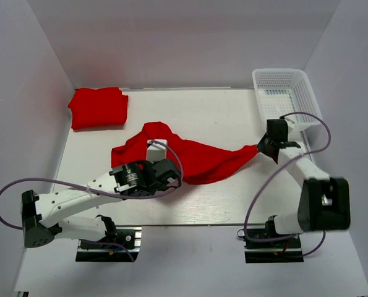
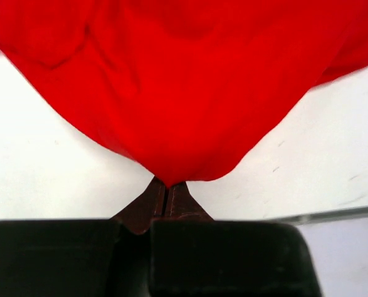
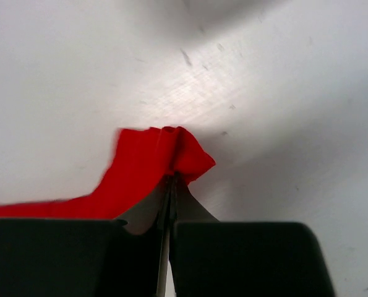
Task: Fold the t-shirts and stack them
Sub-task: Flatten out the tshirt
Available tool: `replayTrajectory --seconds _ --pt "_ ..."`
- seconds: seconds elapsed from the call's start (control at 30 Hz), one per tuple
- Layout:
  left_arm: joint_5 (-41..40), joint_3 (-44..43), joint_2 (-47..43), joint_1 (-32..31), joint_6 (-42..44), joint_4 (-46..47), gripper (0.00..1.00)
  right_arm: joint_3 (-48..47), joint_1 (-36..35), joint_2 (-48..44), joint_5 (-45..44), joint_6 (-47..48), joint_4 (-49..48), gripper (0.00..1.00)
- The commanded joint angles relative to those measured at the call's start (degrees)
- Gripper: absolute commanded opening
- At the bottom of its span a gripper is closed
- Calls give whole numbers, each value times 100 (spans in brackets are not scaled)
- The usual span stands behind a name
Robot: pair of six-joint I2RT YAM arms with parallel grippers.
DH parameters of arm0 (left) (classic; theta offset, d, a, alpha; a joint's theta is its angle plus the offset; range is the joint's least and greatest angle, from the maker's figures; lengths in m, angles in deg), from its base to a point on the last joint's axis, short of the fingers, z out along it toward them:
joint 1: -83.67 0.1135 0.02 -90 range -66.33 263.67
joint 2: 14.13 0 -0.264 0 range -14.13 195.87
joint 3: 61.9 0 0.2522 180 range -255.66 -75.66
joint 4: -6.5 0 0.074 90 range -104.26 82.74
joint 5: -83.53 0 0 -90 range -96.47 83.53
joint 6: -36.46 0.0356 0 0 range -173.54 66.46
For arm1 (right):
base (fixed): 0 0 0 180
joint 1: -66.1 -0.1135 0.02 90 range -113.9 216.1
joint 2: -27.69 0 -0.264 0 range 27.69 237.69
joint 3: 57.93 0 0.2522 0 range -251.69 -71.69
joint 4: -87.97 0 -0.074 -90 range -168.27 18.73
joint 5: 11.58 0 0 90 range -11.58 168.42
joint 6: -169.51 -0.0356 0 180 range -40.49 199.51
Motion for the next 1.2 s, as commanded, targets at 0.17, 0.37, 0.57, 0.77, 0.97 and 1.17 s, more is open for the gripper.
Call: replayTrajectory --seconds 0.17,0.37,0.57,0.77,0.97,1.17 --pt "-2217 -2241 -315 23 -124 -972 0 -110 27 -2591 719 2014 -1351 0" --pt "-3422 -3772 -201 23 1357 -136 0 -1508 27 -2963 850 2745 -929 0" --pt "-3484 -4368 -280 23 5339 2786 0 -3168 18 -2858 1238 3299 -490 0" --pt "-4019 -5204 273 -39 8144 4747 0 -5152 -8 -2568 1176 3817 -6 0" --pt "-4021 -6134 564 -39 9325 5417 0 -7035 18 -2181 1344 4326 548 0" --pt "-3863 -6550 696 -91 9492 5364 0 -7556 1 -2452 1229 4635 154 0"
